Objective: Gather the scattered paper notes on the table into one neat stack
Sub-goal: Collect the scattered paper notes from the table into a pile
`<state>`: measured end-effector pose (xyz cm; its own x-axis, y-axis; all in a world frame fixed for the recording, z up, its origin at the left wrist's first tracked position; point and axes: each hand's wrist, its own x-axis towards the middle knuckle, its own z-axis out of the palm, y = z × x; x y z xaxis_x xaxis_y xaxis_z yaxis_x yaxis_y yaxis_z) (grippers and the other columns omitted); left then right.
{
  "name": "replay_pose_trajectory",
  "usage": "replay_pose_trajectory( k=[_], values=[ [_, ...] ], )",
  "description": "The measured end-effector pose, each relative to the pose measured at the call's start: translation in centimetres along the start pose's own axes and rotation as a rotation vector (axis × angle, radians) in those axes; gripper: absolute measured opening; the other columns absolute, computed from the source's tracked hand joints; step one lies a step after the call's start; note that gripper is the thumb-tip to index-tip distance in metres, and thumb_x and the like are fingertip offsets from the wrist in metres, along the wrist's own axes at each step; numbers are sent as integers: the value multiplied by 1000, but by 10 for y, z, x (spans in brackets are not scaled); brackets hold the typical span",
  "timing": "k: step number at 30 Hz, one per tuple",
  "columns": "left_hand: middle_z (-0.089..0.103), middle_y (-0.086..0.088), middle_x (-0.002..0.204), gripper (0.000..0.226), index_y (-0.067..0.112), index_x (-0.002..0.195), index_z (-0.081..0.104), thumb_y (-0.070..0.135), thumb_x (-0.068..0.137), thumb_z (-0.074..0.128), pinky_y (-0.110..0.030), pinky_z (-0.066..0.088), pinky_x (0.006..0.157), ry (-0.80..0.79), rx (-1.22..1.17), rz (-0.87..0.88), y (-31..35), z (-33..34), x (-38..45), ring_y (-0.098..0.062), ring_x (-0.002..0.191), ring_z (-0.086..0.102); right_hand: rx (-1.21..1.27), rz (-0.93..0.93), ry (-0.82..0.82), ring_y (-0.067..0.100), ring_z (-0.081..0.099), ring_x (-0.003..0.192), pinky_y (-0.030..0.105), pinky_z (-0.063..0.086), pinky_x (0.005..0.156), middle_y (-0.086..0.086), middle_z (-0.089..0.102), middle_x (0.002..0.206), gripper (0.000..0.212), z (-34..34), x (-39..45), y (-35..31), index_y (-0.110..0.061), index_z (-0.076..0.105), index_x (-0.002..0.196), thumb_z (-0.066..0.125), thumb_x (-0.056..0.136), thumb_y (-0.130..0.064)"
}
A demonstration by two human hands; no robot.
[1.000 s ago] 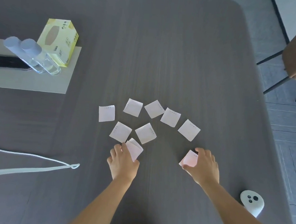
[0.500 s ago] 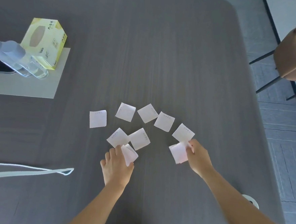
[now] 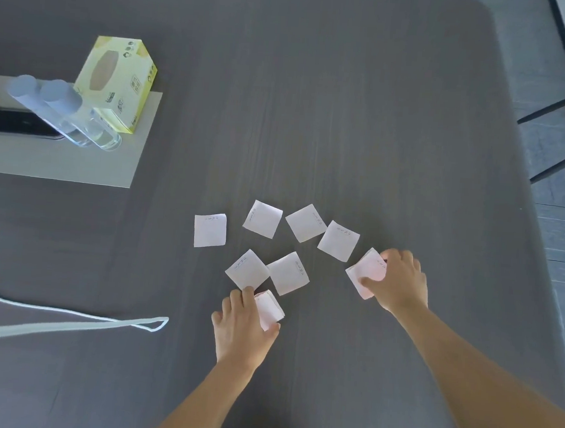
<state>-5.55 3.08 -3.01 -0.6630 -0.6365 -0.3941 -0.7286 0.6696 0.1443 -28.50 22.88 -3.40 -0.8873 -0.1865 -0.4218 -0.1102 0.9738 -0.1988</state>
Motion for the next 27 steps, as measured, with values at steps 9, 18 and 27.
replay_pose_trajectory(
  k=[9,18,27],
  values=[
    [61,8,112,33,23,119,54,38,91,64,-35,47,87,-60,-106,84,-2,0,1,-20,103,58,111,-110,-54,28,61,86,39,51,67,-2,64,94,9,2,-17,1,-19,61,102,58,94,-16],
    [68,3,105,18,21,98,62,10,98,47,-49,60,83,-40,-650,-176,-6,-27,12,-28,96,64,389,-123,-212,20,61,68,20,42,41,-4,66,80,30,-18,-22,-49,-36,67,80,54,92,-12],
    [64,-6,122,33,15,128,62,16,95,55,-47,49,99,33,-511,-254,2,-43,59,-30,114,58,580,4,-253,21,38,60,28,26,52,-3,44,65,32,-11,-18,-105,-16,42,63,57,91,-13]
  ],
)
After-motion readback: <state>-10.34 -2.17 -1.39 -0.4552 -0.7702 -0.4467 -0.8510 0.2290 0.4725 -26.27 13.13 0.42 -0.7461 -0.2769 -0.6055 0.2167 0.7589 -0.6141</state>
